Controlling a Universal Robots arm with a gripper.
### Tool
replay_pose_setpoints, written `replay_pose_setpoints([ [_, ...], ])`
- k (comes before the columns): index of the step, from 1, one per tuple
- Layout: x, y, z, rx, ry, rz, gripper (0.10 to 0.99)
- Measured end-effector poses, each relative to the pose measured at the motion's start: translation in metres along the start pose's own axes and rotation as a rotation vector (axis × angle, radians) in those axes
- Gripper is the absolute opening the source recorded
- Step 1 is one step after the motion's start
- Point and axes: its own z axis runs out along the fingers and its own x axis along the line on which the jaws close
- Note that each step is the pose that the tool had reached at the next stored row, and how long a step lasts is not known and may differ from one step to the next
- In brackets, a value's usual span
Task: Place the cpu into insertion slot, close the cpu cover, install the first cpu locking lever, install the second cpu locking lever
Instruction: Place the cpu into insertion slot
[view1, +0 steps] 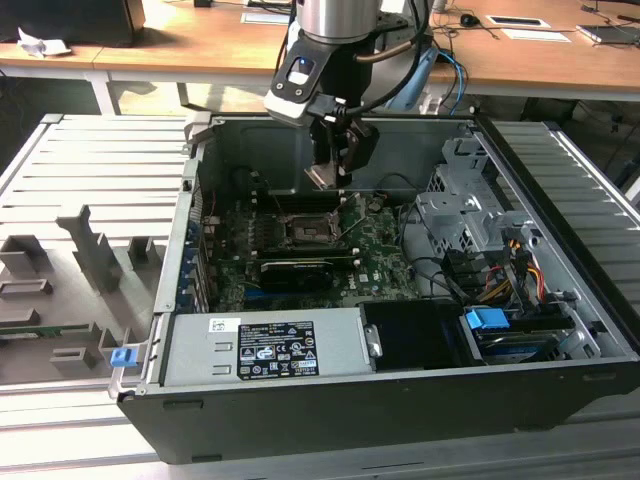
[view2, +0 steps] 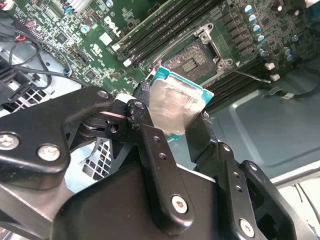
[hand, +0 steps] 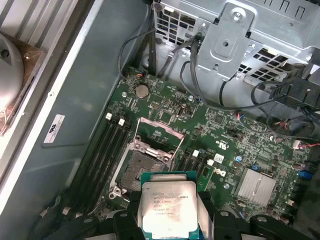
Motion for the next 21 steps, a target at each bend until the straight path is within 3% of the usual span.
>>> replay_pose_setpoints([
  [11, -0.0001, -0.0006, 0.0067, 0.001, -0.0005, 0.009, 0.529],
  [21, -0.0004, -0.0015, 0.0182, 0.001, -0.0009, 0.013, 0.529],
])
